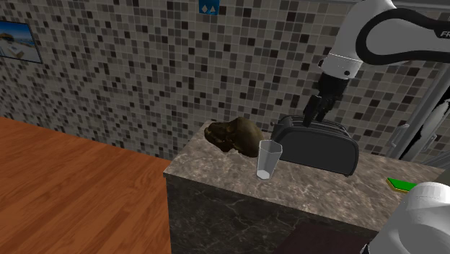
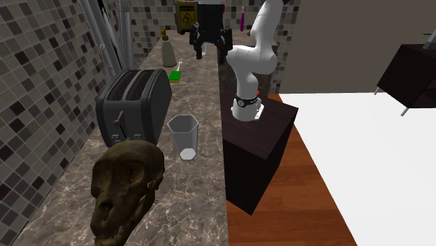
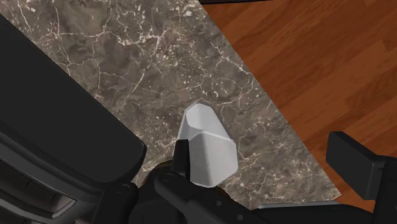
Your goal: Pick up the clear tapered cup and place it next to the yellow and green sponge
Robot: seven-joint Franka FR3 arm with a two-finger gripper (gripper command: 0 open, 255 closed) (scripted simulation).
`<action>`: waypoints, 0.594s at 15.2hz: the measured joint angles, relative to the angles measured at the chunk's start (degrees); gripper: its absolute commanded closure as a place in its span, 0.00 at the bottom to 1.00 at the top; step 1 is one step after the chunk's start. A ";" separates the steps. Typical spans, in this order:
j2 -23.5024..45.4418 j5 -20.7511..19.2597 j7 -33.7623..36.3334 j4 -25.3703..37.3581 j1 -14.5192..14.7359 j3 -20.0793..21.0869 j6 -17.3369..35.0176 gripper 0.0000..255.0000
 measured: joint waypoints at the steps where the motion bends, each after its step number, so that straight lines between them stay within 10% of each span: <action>1: 0.00 0.00 0.00 0.00 0.00 0.00 0.00 0.00; 9: 9.54 -0.23 -6.00 -2.94 -0.07 -4.01 11.07 0.00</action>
